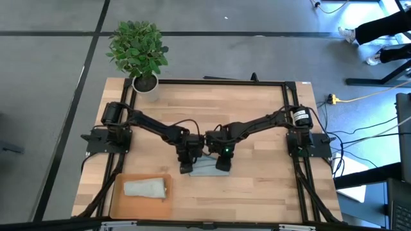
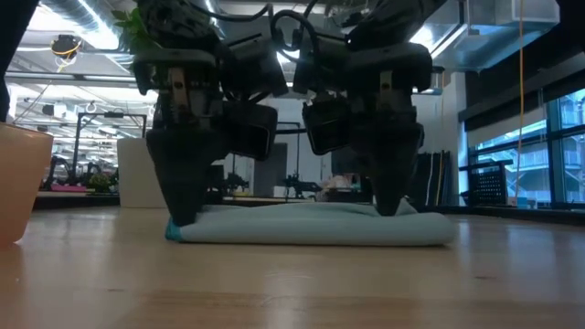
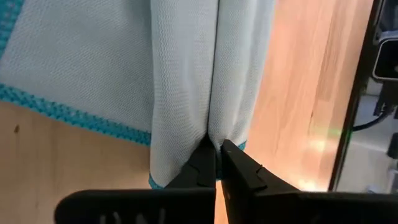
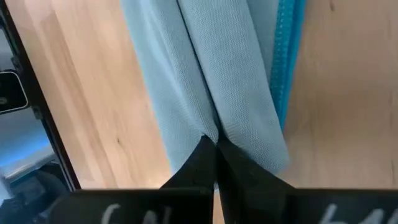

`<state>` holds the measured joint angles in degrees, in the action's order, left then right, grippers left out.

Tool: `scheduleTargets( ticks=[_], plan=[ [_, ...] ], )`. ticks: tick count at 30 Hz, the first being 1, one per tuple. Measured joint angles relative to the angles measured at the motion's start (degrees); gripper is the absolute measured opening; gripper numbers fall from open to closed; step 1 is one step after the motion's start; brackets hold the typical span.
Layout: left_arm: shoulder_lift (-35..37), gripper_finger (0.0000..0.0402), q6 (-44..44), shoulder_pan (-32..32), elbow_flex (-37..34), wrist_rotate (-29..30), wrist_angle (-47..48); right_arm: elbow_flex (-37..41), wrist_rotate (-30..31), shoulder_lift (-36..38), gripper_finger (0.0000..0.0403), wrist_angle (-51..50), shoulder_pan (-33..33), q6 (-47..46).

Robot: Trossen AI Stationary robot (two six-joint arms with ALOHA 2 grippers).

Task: Roll microfiber towels into tight, uniform cylinder then place into a basket
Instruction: Roll the blue microfiber towel

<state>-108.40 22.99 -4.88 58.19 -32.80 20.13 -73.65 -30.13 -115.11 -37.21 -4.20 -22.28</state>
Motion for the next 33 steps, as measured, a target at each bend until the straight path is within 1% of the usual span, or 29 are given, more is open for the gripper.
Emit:
scheduleTargets(
  ticks=[4, 10, 12, 15, 17, 21, 26, 28, 33],
  plan=[
    [0.0, 0.0000, -1.1, -0.8, 0.0, 0.9, -0.3, 0.0, 0.1, 0.0, 0.0025, 0.3, -0.4, 0.0],
    [0.0, 0.0000, -0.9, -1.0, 0.0, 1.1, -0.2, 0.0, 0.1, 0.0, 0.0085, -0.1, -0.2, -0.1],
    [0.0, 0.0000, -0.8, -1.0, 0.0, 1.2, -0.2, -0.7, -0.5, 0.0, 0.0101, -1.7, -0.1, -0.1],
    [0.1, 0.0000, -1.1, -1.0, 0.0, 0.8, -0.1, -2.4, -0.6, 0.0, 0.0112, -4.9, 0.1, 0.6],
    [0.5, 0.0000, -2.0, -1.0, -0.1, 0.7, 0.0, -3.9, 1.1, 0.3, 0.0113, -7.2, 0.1, 2.0],
    [2.5, 0.0000, -3.0, -1.0, 0.0, 0.9, -0.1, -6.3, 6.6, 1.9, 0.0114, -11.6, 0.2, 3.3],
    [5.7, 0.0000, -8.3, -1.3, -0.2, 0.6, 1.7, -7.1, 15.7, 2.4, 0.0114, -14.6, -0.3, 2.9],
    [6.5, 0.0000, -10.2, -1.6, -0.1, 0.3, 1.3, -6.8, 17.9, 2.4, 0.0115, -12.7, -0.9, 3.1],
    [6.9, 0.0000, -12.1, -2.1, -0.1, 0.2, 2.4, -6.6, 18.5, 2.4, 0.0115, -6.1, -3.1, 4.9]
  ],
)
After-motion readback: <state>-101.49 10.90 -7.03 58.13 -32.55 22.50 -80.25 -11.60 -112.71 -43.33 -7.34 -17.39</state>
